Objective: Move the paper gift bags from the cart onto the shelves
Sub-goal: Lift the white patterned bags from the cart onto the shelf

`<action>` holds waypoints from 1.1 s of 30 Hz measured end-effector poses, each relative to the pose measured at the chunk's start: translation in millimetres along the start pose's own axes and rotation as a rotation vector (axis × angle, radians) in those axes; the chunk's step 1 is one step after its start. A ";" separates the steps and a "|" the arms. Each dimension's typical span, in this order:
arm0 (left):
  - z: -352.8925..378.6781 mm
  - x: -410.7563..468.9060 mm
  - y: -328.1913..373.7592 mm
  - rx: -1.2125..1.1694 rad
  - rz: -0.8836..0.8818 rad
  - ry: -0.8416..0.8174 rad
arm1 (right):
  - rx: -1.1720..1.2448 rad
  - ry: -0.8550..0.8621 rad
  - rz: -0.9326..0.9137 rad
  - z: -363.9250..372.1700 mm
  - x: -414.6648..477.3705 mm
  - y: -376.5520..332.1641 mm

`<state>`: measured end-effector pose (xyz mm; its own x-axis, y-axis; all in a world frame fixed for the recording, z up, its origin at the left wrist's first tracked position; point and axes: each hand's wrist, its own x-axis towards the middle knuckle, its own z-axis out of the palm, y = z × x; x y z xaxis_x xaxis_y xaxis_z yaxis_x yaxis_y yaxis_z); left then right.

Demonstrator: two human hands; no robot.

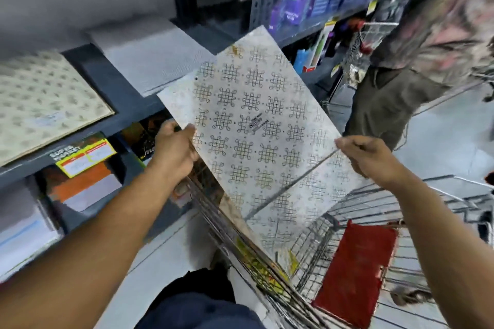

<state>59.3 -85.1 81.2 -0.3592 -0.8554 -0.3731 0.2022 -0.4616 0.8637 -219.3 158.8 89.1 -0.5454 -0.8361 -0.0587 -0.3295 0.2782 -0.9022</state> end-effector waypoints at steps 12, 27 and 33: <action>-28.6 42.5 33.0 -0.036 0.033 0.048 | 0.140 0.080 0.015 37.9 25.3 -8.8; -74.5 264.8 179.7 0.260 0.043 0.344 | 0.179 0.393 0.100 218.6 288.7 -70.7; -91.4 339.5 191.1 0.498 0.022 0.345 | -0.185 0.476 0.082 258.4 356.1 -95.7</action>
<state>59.2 -485.2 88.7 -0.0270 -0.9286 -0.3700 -0.2747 -0.3490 0.8960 -182.9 -287.7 44.1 -0.8511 -0.5125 0.1136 -0.3782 0.4485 -0.8098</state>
